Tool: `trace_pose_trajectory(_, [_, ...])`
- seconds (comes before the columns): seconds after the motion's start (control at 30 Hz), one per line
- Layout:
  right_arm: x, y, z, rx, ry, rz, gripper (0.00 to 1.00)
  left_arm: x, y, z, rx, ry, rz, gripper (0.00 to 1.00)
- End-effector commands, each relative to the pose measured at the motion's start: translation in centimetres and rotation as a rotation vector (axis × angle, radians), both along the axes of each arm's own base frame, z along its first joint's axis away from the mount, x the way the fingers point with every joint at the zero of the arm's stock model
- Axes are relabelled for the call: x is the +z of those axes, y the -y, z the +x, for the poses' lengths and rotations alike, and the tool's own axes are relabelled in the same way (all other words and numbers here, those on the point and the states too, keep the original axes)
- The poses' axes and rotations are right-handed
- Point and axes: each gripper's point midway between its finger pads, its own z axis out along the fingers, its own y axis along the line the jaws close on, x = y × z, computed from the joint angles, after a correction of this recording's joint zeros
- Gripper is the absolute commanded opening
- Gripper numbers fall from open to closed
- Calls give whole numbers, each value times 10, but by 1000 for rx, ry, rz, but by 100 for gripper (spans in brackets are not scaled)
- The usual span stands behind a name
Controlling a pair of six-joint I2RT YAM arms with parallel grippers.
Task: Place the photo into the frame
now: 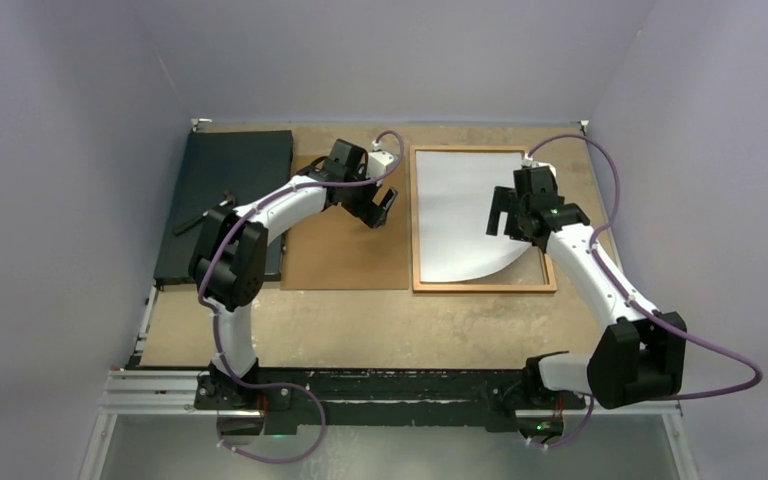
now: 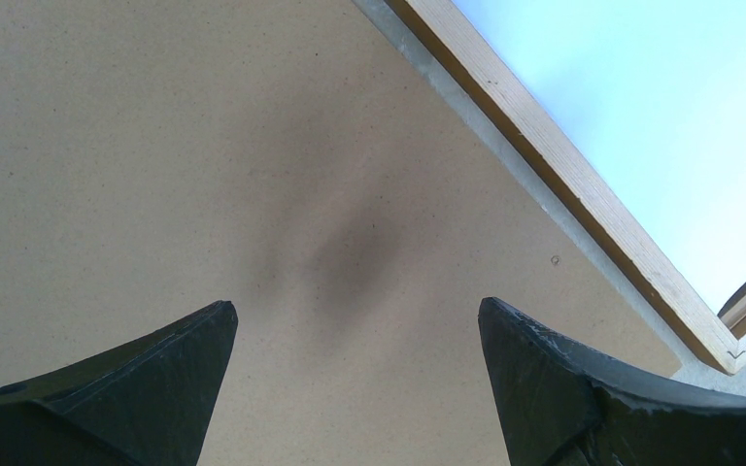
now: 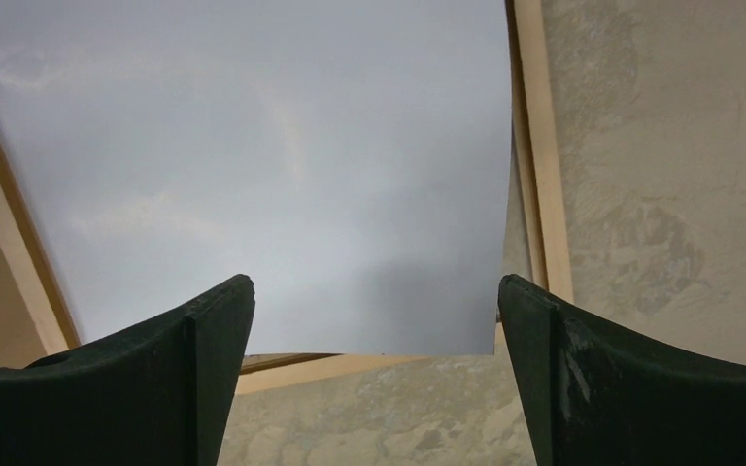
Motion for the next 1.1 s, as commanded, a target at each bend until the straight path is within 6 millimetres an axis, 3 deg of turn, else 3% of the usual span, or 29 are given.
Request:
trace_pose_trajectory(0.0, [28, 16, 5, -91, 64, -54, 99, 9, 5, 2, 9, 22, -31, 94])
trace_pose_trajectory(0.27, [28, 27, 2, -157, 67, -93, 99, 9, 5, 2, 8, 21, -34, 94])
trace_pose_trajectory(0.37, [36, 26, 9, -174, 125, -72, 97, 9, 2, 3, 14, 23, -24, 94])
trace_pose_trajectory(0.43, [35, 13, 14, -145, 153, -5, 93, 8, -3, 5, 20, 28, -9, 94])
trace_pose_trajectory(0.5, [34, -14, 18, -114, 186, 76, 92, 11, -10, 11, 34, 36, 3, 94])
trace_pose_trajectory(0.6, [33, -71, 25, -32, 197, 141, 91, 17, -33, 21, 56, 53, 68, 94])
trace_pose_trajectory(0.73, [20, -154, 40, 90, 174, 239, 91, 29, -82, 36, 127, 93, 172, 94])
trace_pose_trajectory(0.87, [6, -233, 49, 208, 152, 257, 91, 32, -136, 38, 195, 115, 274, 94])
trace_pose_trajectory(0.97, [-24, -261, 62, 229, 104, 220, 90, 34, -166, 34, 240, 139, 336, 94])
trace_pose_trajectory(1.07, [-53, -269, 72, 213, 57, 187, 87, 28, -183, 28, 262, 141, 382, 94])
